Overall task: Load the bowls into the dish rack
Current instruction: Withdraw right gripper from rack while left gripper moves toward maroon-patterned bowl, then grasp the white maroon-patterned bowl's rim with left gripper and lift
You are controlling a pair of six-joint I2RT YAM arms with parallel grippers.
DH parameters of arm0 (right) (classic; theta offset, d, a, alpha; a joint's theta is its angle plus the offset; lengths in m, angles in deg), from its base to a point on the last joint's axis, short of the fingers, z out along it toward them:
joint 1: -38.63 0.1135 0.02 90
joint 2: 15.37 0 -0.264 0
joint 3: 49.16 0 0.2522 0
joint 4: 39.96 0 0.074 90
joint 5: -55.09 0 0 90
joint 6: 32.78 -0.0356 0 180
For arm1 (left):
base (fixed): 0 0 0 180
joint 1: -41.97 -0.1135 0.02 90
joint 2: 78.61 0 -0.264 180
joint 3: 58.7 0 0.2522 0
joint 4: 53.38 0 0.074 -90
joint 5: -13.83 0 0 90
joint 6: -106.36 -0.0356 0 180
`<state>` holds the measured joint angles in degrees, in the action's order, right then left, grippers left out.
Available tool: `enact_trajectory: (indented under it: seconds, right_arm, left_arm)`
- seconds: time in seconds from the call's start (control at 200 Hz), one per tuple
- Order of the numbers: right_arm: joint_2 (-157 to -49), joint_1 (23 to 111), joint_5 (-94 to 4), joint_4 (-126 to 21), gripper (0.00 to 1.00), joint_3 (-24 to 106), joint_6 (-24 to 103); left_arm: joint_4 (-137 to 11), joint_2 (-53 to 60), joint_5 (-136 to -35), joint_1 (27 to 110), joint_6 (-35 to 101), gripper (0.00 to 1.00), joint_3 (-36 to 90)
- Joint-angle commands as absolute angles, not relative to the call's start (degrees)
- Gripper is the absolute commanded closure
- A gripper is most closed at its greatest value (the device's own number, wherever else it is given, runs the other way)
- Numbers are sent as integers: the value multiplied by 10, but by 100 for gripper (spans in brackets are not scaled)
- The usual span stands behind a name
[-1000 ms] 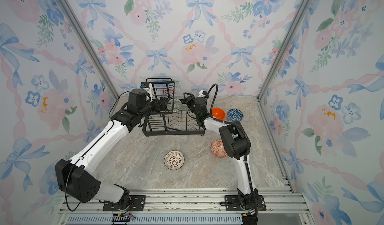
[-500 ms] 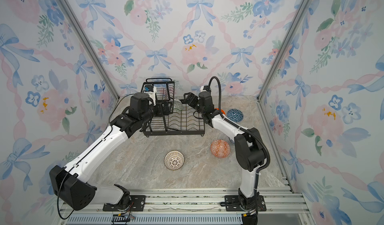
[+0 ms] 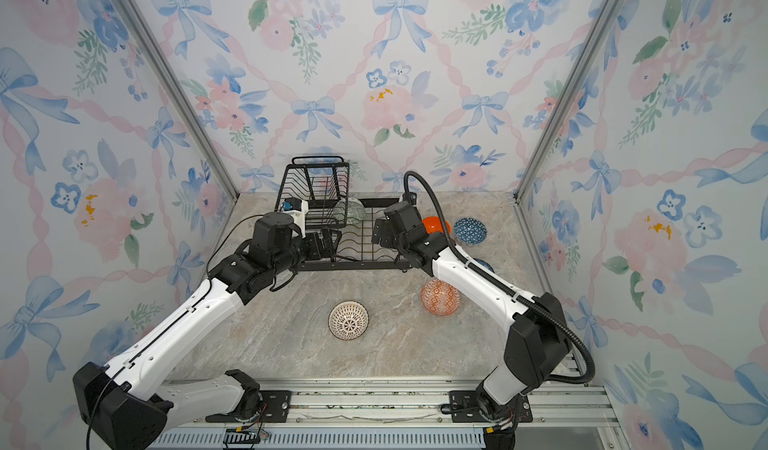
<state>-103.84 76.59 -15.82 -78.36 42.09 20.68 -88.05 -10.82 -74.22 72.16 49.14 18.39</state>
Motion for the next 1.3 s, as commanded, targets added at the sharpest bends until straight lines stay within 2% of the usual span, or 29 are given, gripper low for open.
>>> enact_trajectory:
  seconds: [0.0,0.18,0.34,0.62,0.91,1.295]
  right_arm:
    - [-975,763,-102,-886,3,394,193]
    - [-874,765,-51,-858,3,317,197]
    - [-836,753,-27,-889,3,315,211]
    - [-812,719,-113,-939,3,303,178]
    - [-778,706,-195,-876,3,259,210]
    - [-816,716,-220,-868,3,274,238]
  left_arm:
    - [-897,-130,-754,734,518,2,160]
    - [-930,-141,-767,755,557,2,120]
    - [-963,-132,-788,772,583,2,91]
    - [-976,-123,-806,797,591,2,42]
    - [-998,-73,-814,801,593,2,9]
    - [-1010,-17,-802,805,593,19,6]
